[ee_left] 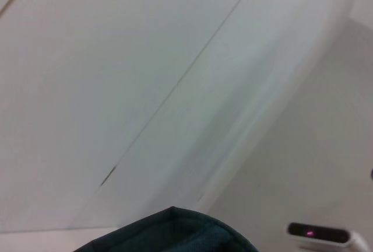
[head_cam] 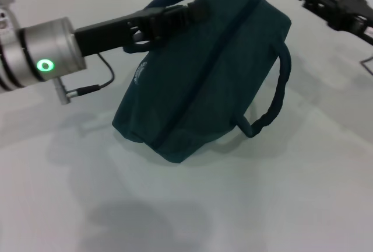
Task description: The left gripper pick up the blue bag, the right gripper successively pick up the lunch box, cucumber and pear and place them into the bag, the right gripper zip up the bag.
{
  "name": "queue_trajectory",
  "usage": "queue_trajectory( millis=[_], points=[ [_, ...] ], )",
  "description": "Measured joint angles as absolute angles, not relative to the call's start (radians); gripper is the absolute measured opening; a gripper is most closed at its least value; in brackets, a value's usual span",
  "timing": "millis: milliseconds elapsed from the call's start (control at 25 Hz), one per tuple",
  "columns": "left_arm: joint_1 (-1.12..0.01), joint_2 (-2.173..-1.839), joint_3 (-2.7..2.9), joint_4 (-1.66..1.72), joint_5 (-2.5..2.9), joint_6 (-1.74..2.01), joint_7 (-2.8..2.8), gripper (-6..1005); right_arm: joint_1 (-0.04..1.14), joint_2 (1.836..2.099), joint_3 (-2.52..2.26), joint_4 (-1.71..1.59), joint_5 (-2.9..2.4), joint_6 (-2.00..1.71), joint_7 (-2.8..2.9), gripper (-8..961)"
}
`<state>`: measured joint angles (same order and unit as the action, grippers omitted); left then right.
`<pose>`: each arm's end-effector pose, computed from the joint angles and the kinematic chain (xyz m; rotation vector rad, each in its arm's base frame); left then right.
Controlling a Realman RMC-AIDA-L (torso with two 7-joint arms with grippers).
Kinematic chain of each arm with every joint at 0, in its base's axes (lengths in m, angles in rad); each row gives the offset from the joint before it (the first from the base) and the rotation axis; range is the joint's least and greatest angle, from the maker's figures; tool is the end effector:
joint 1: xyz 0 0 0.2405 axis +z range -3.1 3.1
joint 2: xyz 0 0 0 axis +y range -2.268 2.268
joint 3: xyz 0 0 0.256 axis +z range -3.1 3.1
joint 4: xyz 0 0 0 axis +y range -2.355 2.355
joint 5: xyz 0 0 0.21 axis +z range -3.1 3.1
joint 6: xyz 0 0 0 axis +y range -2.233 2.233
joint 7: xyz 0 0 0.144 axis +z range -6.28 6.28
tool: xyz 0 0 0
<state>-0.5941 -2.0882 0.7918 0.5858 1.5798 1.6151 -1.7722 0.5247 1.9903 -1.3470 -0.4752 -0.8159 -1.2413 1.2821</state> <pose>-0.1962 0.3503 0.0087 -2.5691 -1.0667 -1.3413 0.2216 0.3795 0.0129 -2.2218 0.7534 1.2652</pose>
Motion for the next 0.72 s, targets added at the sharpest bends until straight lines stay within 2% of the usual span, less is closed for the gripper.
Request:
queue_trajectory(
  millis=[160, 240, 440, 720],
  points=[
    [-0.629, -2.090, 0.837, 0.544, 1.577, 1.552, -1.764, 54, 0.480, 1.970, -1.308, -0.474, -0.816, -1.279, 1.293, 343],
    [-0.649, -2.091, 0.840, 0.502, 1.569, 1.543, -1.736, 54, 0.464, 1.966, -1.285, -0.471, -0.818, -1.294, 1.294, 580],
    [-0.685, -2.093, 0.843, 0.414, 1.552, 1.516, -1.677, 53, 0.429, 1.954, -1.263, -0.473, -0.817, -1.328, 1.293, 677],
    [-0.680, -2.094, 0.845, 0.362, 1.548, 1.406, -1.617, 53, 0.418, 1.952, -1.263, -0.469, -0.818, -1.340, 1.290, 677]
  ],
)
